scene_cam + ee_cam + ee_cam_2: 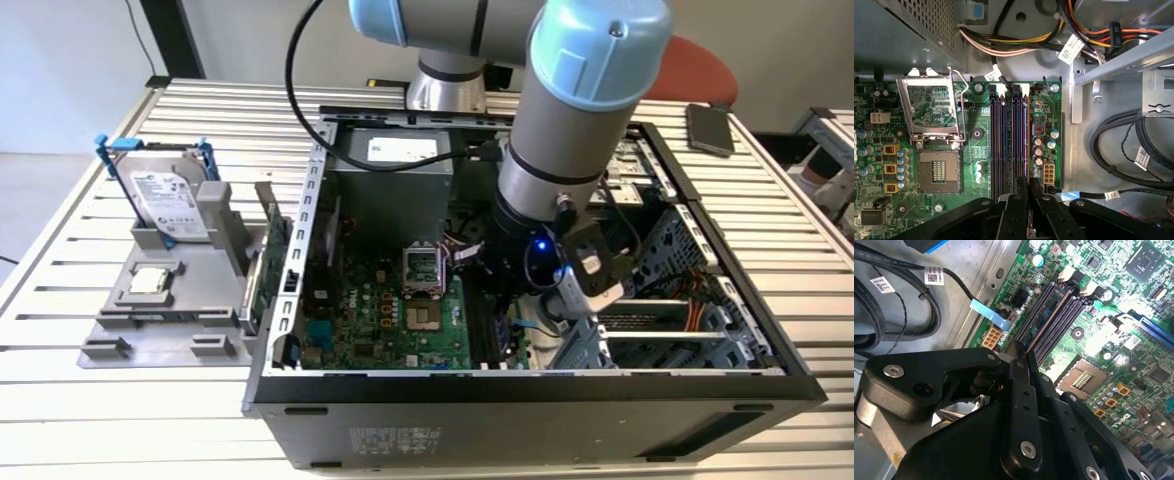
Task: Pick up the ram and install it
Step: 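Insert the ram into the slot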
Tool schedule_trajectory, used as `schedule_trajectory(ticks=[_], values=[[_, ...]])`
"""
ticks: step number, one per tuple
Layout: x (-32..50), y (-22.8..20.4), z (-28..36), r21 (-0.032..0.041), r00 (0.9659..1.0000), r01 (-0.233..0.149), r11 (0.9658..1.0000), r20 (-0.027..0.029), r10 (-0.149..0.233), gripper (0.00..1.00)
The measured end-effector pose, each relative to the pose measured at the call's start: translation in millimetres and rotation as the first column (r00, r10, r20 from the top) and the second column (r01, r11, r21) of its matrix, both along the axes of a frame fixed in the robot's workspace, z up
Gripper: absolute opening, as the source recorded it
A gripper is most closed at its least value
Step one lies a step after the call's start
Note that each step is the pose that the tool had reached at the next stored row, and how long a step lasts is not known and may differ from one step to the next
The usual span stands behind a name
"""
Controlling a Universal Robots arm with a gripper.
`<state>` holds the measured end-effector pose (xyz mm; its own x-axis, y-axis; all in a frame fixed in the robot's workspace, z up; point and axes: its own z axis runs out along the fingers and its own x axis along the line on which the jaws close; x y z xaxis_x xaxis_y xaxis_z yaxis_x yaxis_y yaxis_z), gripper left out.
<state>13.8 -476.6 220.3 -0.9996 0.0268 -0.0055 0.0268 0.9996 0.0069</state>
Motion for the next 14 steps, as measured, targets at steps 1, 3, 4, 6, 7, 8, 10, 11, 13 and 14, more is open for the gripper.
schedule_trajectory(ticks=[1, 3, 4, 6, 7, 8, 10, 11, 13, 14], values=[[0.0, 0.0, -0.2, -0.0002, 1.0000, 0.000, 1.0000, -0.0002, 0.000, 0.00], [0.0, 0.0, -0.9, -0.0006, 1.0000, 0.000, 1.0000, -0.0002, 0.000, 0.00], [0.0, 0.0, -0.9, -0.0013, 1.0000, 0.000, 1.0000, -0.0004, 0.000, 0.00], [0.0, 0.0, -1.5, -0.0020, 1.0000, 0.001, 1.0000, -0.0006, -0.001, 0.00], [0.0, 0.0, -1.9, -0.0023, 1.0000, 0.001, 1.0000, -0.0007, -0.001, 0.00], [0.0, 0.0, -2.2, -0.0030, 1.0000, 0.001, 1.0000, -0.0007, -0.001, 0.00], [0.0, 0.0, -2.7, -0.0039, 1.0000, 0.002, 1.0000, -0.0007, -0.002, 0.00], [0.0, 0.0, -2.7, -0.0040, 1.0000, 0.002, 1.0000, -0.0007, -0.002, 0.00], [0.1, 0.0, -2.7, -0.0040, 1.0000, 0.002, 1.0000, -0.0007, -0.002, 0.00], [0.0, 0.0, -2.8, -0.0039, 1.0000, 0.002, 1.0000, -0.0007, -0.002, 0.00]])
